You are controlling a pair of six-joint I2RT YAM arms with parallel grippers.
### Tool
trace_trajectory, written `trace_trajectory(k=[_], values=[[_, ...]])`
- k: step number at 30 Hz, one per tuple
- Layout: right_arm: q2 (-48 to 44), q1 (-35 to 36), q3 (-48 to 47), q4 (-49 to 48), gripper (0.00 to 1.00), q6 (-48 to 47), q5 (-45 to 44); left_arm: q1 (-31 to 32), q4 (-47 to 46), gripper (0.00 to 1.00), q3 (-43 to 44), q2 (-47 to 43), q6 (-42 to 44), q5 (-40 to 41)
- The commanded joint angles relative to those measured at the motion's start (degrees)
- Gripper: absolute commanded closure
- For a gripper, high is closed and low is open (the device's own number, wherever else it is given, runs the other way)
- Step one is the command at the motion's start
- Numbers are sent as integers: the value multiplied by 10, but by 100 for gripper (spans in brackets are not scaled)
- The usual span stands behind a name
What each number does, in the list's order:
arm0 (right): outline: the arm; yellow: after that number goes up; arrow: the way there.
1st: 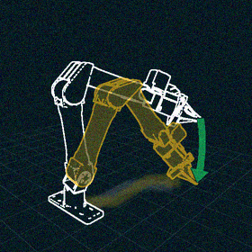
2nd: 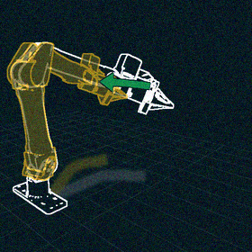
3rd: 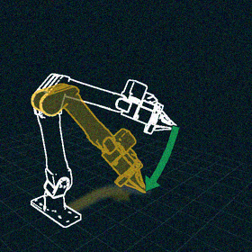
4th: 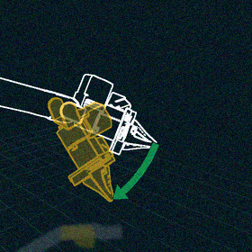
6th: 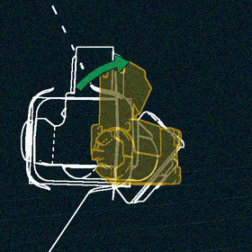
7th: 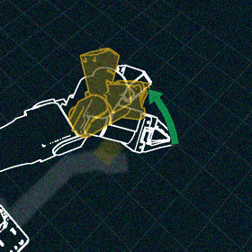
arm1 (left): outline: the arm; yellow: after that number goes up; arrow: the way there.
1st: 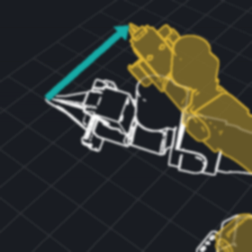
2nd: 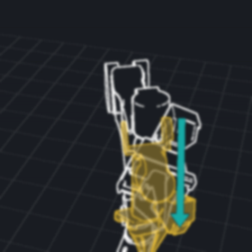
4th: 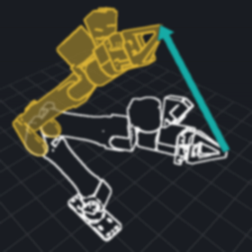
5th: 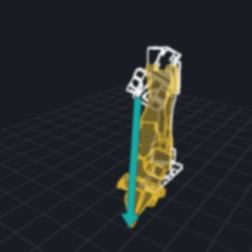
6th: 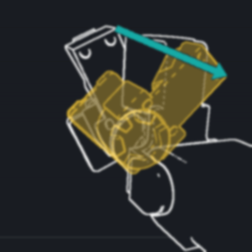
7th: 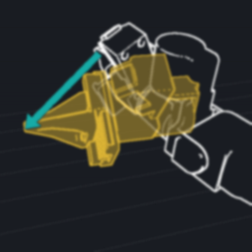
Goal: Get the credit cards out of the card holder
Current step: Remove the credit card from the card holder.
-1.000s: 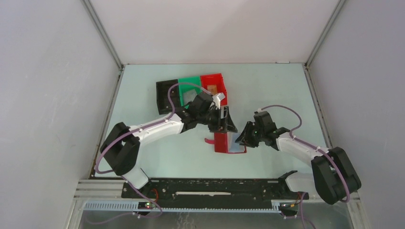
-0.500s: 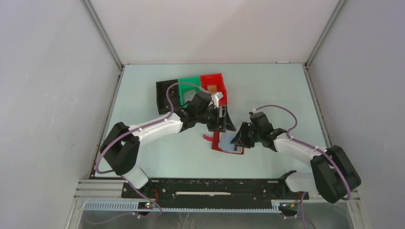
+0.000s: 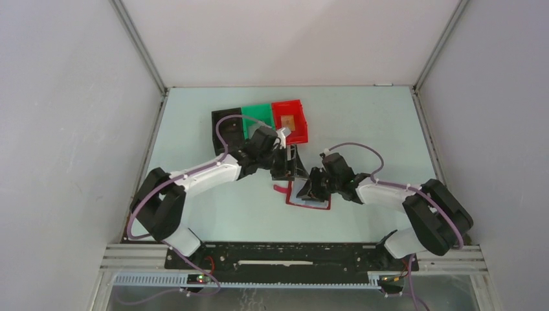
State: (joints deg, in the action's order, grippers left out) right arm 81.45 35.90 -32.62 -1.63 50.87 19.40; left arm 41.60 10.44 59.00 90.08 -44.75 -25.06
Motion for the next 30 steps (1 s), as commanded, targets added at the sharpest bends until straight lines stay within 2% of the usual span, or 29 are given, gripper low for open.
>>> trace_trajectory(k=[1, 4, 9, 11, 16, 22, 30], values=[[16, 15, -47, -15, 62, 2, -5, -11, -7, 28, -22, -34, 11, 4], [-3, 15, -65, 41, 60, -15, -38, -12, -19, 29, -23, -35, 4, -13], [-105, 13, -65, 147, 49, -46, -160, -12, -63, 30, -21, -27, -19, -57], [-135, -3, -52, 165, 48, -47, -176, -12, -65, 31, -12, -16, -18, -60], [-156, -68, 1, 142, 47, -27, -112, -11, -65, 33, 3, 25, -27, -68], [-117, -70, 5, 124, 47, -24, -83, -13, -50, 35, 5, 61, -25, -60], [-89, -69, 11, 99, 46, -21, -73, -20, -41, 35, -19, 54, -16, -46]])
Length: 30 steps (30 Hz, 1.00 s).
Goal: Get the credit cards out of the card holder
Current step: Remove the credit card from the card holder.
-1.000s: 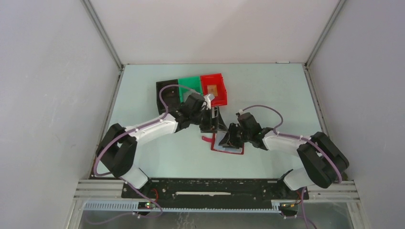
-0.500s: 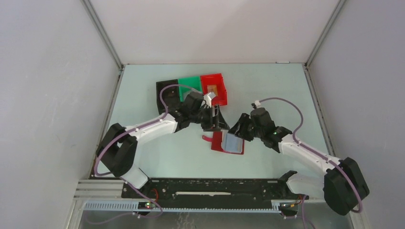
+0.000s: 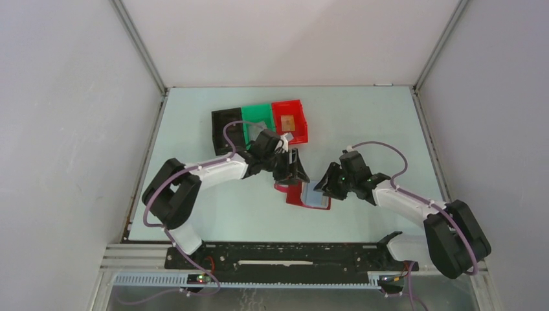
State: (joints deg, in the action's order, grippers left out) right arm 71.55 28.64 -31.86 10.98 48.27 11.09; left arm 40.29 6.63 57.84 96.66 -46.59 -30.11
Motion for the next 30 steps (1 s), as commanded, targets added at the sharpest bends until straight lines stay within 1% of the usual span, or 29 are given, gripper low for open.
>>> trace_trajectory(k=[1, 5, 12, 21, 30], values=[[14, 4, 3, -31, 46, 6, 13, -8, -3, 35, -8, -13, 3, 5], [29, 9, 3, -45, 46, 11, 22, -11, -2, 35, -11, -18, 6, 7], [27, 28, 3, -71, 46, 25, 32, -12, 32, 35, -3, -38, 34, 31], [78, 39, 1, -161, 46, 56, 78, -21, 56, 35, 0, -72, 50, 39], [140, 61, -61, -176, 46, 58, 79, -29, 70, 34, -8, -107, 58, 47]])
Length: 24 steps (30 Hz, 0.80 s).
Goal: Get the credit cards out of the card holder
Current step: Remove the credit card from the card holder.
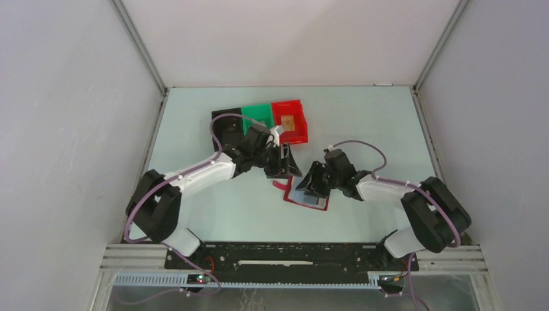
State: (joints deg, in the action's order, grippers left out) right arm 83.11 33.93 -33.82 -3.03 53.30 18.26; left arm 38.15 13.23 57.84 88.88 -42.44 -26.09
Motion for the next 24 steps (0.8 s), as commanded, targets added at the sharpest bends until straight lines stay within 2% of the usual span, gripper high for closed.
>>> trace_trajectory(k=[1, 4, 11, 17, 24], values=[[28, 9, -46, -37, 46, 8, 11, -8, 6, 35, -8, -28, 17, 6], [15, 10, -51, -27, 47, 7, 6, -8, 8, 35, -10, -28, 18, 2], [-91, 2, -19, 72, 46, -10, -99, -1, 7, 35, -2, -25, 30, -13], [-139, -19, 26, 88, 45, 12, -116, 23, 3, 35, 33, 11, 33, -44], [-138, -20, 52, 90, 44, 23, -119, 25, -16, 36, 29, 36, 21, -57]])
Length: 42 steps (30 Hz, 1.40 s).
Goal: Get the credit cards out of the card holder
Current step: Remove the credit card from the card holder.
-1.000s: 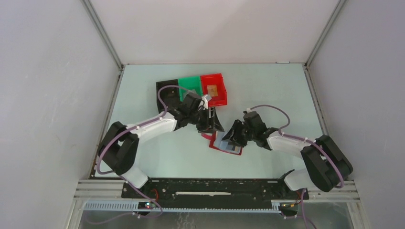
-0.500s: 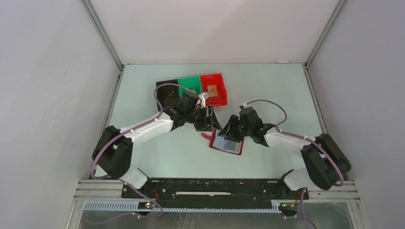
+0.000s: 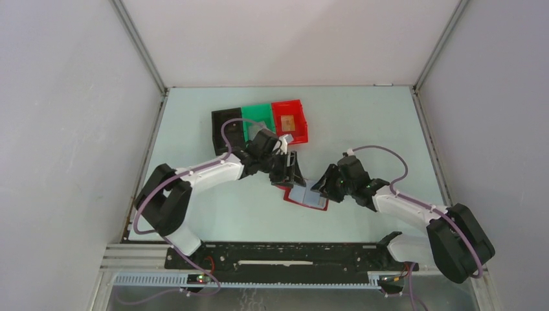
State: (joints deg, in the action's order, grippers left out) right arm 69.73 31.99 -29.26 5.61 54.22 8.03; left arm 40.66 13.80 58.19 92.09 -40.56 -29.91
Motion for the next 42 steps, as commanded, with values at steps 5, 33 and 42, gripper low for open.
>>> trace_trajectory(k=[5, 33, 42], values=[[7, 1, 17, -11, 44, 18, -12, 0, -21, 36, 18, 4, 4, -15], [88, 11, -23, -159, 44, 37, 63, -11, 15, 36, 17, -12, 36, 15], [81, -2, -41, -134, 45, 33, 52, -18, 56, 35, 19, -14, 92, 57]])
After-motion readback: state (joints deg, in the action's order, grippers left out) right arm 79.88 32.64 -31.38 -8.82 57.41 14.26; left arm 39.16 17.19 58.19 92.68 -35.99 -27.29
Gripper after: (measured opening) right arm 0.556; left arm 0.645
